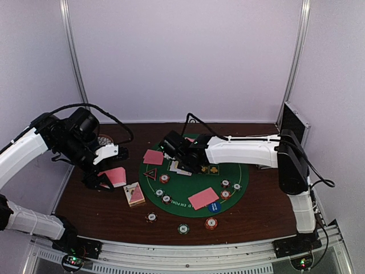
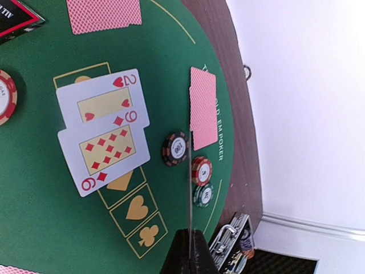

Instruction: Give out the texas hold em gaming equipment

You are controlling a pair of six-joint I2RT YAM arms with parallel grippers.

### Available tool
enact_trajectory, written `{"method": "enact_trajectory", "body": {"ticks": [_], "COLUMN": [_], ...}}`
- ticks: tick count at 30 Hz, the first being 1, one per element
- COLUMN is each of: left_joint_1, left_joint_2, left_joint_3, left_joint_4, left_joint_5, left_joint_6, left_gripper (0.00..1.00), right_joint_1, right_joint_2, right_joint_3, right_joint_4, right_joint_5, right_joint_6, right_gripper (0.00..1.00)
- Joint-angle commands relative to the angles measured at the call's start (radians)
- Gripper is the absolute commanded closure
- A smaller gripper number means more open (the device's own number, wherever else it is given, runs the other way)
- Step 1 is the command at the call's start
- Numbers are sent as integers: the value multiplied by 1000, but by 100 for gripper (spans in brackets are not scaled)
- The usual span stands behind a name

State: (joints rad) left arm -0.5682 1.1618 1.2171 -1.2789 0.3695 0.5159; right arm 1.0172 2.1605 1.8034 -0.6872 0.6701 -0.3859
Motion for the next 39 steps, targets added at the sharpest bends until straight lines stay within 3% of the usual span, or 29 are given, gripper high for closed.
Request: {"method": "enact_trajectory", "body": {"ticks": [1, 8, 19, 23, 26, 27, 39], "left_joint_1": [5, 5, 5, 5, 5, 5, 5], "left_joint_2": [-17, -23, -15, -16, -15, -14, -11], "left_joint_3": [8, 3, 7, 7, 6, 8, 15], "left_joint_4": [12, 13, 13, 12, 12, 12, 13], "left_joint_5": [5, 1, 3, 3, 4, 5, 16], "left_joint_6": [-4, -4, -4, -5, -4, -4, -7], "left_gripper": [100, 100, 100, 100, 100, 100, 100], "right_joint_1": [-6, 7, 7, 8, 7, 7, 7], "right_joint_2": [18, 42, 78, 79, 70, 65, 18], "right_joint_3": [-13, -123, -140, -139, -143, -147, -156], "right_joint_4": [119, 232, 207, 158, 129, 123, 94], "right_joint_5": [82, 60, 14, -33, -70, -75, -91], "right_joint_6": [-139, -203, -179, -148, -121, -115, -86], "right_gripper": [100, 100, 100, 83, 56, 52, 39]}}
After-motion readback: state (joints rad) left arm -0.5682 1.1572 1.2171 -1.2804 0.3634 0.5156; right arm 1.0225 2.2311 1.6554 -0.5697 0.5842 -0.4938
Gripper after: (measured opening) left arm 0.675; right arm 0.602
